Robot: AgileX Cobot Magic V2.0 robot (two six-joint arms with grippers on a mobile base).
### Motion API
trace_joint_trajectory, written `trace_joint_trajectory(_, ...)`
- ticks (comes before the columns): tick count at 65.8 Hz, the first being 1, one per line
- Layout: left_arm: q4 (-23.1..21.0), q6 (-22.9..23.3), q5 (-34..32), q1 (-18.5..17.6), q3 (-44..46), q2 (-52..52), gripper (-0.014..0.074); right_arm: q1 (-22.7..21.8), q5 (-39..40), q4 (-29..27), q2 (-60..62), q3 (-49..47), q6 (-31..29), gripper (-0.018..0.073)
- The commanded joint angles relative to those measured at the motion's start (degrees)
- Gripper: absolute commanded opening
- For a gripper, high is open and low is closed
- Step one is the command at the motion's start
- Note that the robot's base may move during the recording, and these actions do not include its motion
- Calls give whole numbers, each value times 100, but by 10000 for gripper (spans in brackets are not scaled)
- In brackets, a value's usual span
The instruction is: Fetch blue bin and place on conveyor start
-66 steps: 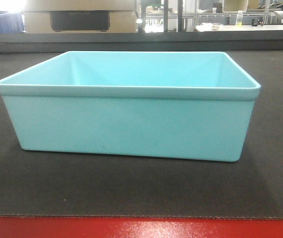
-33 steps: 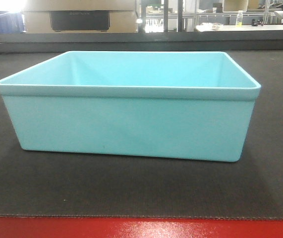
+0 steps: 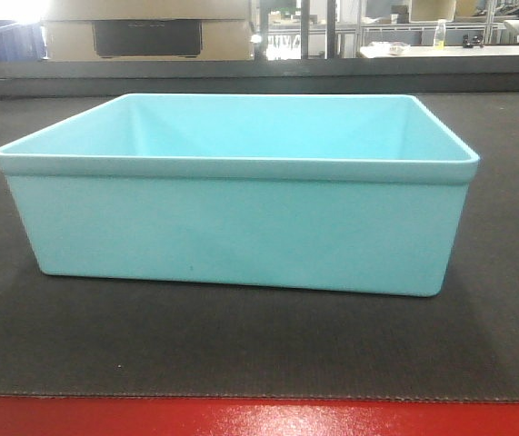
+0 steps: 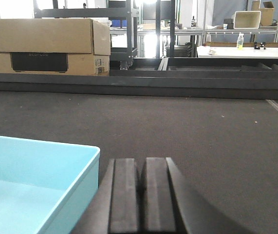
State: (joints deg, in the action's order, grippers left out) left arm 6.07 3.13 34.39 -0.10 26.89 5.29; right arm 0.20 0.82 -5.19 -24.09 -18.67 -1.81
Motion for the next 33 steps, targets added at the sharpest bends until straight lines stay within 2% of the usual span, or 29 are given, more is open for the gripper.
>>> trace_joint_trajectory(1, -221, -207, -242, 235, -347, -425, -111, -20, 152, 37, 35, 14, -29, -157)
trace_joint_trajectory(7, -264, -207, -582, 454, -886, -529, -111, -20, 152, 37, 35, 14, -29, -157)
trace_joint_trajectory(14, -296, -207, -1262, 500, -1463, -529, -111, -20, 139, 37, 43, 14, -29, -157)
trace_joint_trajectory(30, -307, -207, -3439, 423, -2689, -529, -111, -20, 139, 37, 38, 14, -29, -162)
trace_joint_trajectory(33, -307, -207, -3102, 412, -2689, -529, -111, -20, 139, 37, 38, 14, -29, -162)
